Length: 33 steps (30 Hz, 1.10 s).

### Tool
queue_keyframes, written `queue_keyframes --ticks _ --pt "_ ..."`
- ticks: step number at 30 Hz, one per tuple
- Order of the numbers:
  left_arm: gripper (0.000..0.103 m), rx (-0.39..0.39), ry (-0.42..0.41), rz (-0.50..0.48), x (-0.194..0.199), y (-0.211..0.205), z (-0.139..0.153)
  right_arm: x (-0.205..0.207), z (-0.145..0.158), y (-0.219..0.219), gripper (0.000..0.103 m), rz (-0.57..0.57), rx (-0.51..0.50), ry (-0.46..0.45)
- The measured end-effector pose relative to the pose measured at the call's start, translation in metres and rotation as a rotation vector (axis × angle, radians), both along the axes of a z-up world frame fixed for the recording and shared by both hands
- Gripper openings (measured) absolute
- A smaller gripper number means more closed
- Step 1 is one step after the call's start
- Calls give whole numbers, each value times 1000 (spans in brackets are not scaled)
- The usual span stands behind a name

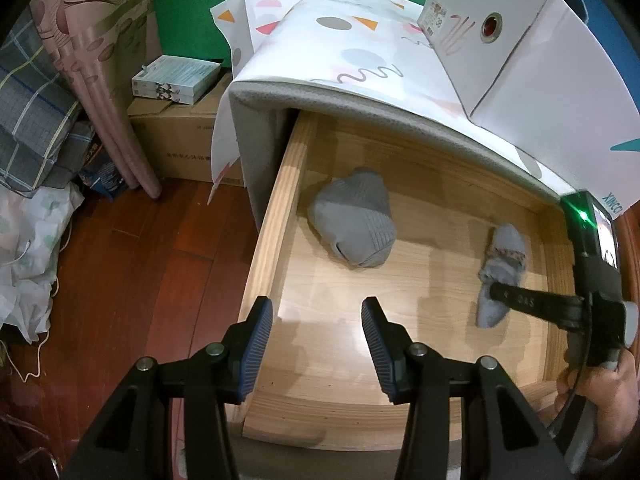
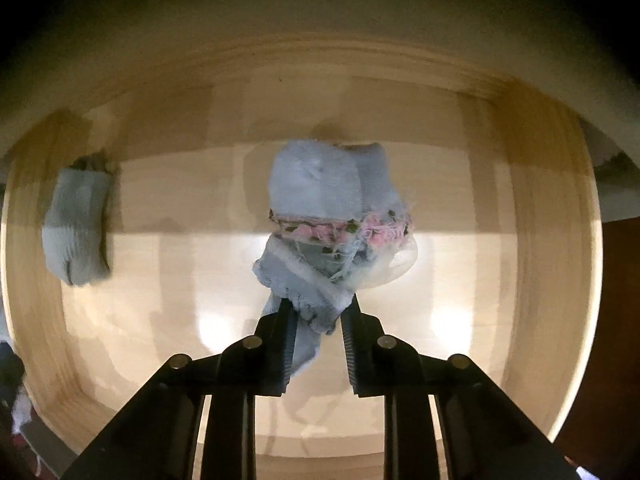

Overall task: Take underwear out of drawer
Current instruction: 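Close the right tool on the pink-trimmed pale blue sock, then hold the pink-trimmed sock with the right tool while the left tool moves toward the grey ribbed sock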

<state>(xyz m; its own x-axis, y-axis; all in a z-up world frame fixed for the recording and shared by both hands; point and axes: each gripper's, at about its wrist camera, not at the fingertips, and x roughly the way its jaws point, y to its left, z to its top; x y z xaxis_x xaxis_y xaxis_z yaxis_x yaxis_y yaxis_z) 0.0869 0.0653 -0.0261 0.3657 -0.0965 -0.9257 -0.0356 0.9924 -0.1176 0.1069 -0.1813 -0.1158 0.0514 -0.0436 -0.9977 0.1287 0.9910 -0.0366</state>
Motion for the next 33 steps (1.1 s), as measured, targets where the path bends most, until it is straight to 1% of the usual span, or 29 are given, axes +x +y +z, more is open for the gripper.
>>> queue_keyframes --ticks 3,6,7,9,12,13,20,23,25,27,33 --pt "47 5 3 -2 0 -1 -1 -4 1 -8 18 -2 25 30" --pt "47 7 7 2 0 0 -1 -9 1 -14 17 38 -13 77" --pt "47 7 6 3 0 0 -1 -13 -2 -20 17 28 -2 96" --pt "47 9 7 5 0 0 -1 -17 -1 -29 17 7 23 98" --pt "47 15 12 2 1 -1 -1 -22 2 -38 17 12 17 115" --pt "47 18 13 2 1 -1 -1 -18 3 -35 16 14 17 121" --pt "47 32 18 2 0 -3 -3 -26 6 -42 15 20 28 159" --pt "47 36 24 2 1 -3 -4 -15 4 -35 15 37 25 178" --pt "47 37 28 2 1 -3 -4 -16 7 -31 11 41 32 189" --pt "47 38 34 -3 2 -4 -5 9 7 -40 11 53 46 204" --pt "47 47 66 -17 4 -7 -10 27 4 -29 12 69 51 244"
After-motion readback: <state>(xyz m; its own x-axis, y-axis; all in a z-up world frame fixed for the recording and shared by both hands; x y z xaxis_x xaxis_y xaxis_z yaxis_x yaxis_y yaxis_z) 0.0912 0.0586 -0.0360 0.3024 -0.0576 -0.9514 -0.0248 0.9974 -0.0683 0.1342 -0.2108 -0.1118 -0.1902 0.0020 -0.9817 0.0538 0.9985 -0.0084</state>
